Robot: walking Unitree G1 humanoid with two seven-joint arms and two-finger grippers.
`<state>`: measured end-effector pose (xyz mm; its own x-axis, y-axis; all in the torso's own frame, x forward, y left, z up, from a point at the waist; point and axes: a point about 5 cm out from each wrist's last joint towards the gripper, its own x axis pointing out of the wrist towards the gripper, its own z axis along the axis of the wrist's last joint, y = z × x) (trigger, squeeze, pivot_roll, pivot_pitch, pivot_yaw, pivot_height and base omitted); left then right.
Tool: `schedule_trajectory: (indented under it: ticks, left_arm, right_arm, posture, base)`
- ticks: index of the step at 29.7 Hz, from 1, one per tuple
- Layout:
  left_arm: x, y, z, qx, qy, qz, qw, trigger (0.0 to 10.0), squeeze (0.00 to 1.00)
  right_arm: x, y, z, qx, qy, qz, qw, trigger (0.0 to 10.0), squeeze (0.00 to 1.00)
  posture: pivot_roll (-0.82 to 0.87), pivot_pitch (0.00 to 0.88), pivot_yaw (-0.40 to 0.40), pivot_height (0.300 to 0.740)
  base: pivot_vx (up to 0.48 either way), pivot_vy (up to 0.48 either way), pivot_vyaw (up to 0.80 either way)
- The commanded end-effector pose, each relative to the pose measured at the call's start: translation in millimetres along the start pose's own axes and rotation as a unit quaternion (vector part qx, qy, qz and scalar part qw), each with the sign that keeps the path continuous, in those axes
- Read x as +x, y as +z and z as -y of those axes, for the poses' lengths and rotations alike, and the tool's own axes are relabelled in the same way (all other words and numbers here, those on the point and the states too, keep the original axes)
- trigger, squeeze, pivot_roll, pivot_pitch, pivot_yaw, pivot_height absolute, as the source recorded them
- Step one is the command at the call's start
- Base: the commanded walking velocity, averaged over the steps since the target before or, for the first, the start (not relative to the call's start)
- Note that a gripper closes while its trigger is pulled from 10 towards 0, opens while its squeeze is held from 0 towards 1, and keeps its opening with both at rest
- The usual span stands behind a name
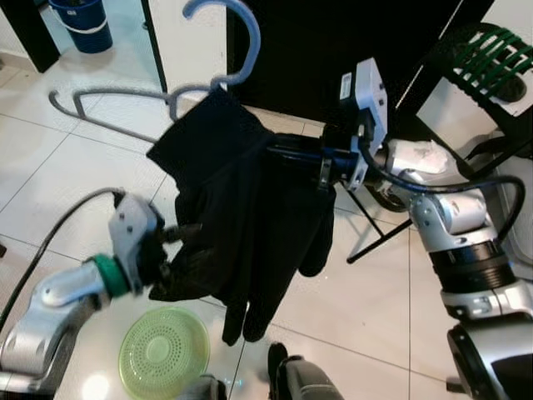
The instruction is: Hang hanger
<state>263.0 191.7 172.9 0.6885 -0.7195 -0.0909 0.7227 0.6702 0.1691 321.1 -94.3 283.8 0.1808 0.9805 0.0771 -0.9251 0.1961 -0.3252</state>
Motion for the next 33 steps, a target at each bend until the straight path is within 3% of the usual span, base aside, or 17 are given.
schedule_trajectory:
  ticks: [1,9,10,11,13,14,33]
  left_arm:
    - [-2.5,-8.5,-4.1,0.001,0.008,-0.017,1.000,10.0,0.00]
    - [-7.2,-9.3,-13.0,0.005,0.020,-0.030,0.999,10.0,0.00]
    - [-6.6,-10.7,-12.6,0.004,0.019,-0.032,0.999,7.1,0.00]
    - [-6.3,-11.7,-12.1,0.002,0.018,-0.033,0.999,2.5,0.00]
    - [-5.7,-12.6,-11.9,0.000,0.017,-0.033,0.999,2.5,0.00]
    - [-6.0,-13.1,-12.2,0.001,0.016,-0.033,0.999,0.0,0.00]
    - [-9.3,-11.6,-15.7,0.013,0.002,-0.027,1.000,0.0,0.00]
  right_arm:
    - [0.8,12.0,-2.0,-0.014,0.011,0.021,1.000,10.0,0.00]
    - [-0.8,18.5,-2.8,-0.021,0.013,0.025,0.999,10.0,0.00]
    - [-0.9,19.1,-2.9,-0.021,0.013,0.025,0.999,10.0,0.00]
    - [-1.4,19.6,-2.7,-0.022,0.014,0.024,0.999,10.0,0.00]
    - [-2.2,20.2,-2.8,-0.022,0.013,0.023,0.999,10.0,0.00]
    - [-2.7,20.2,-2.7,-0.022,0.014,0.022,0.999,10.0,0.00]
    - [-4.5,19.5,-2.0,-0.017,0.014,0.016,1.000,10.0,0.00]
  posture:
    - [-0.04,0.115,-0.002,0.740]
    - [-0.04,0.117,-0.003,0.740]
    - [-0.04,0.118,-0.002,0.740]
    - [-0.04,0.118,-0.004,0.740]
    - [-0.04,0.118,-0.004,0.740]
    - [-0.04,0.118,-0.005,0.740]
    - [-0.04,0.124,-0.006,0.740]
  base:
    - [0.000,0.000,0.00]
    - [0.000,0.000,0.00]
    - [0.000,0.000,0.00]
    - [0.000,0.000,0.00]
    - [0.000,0.000,0.00]
    - [0.000,0.000,0.00]
    - [0.000,0.000,0.00]
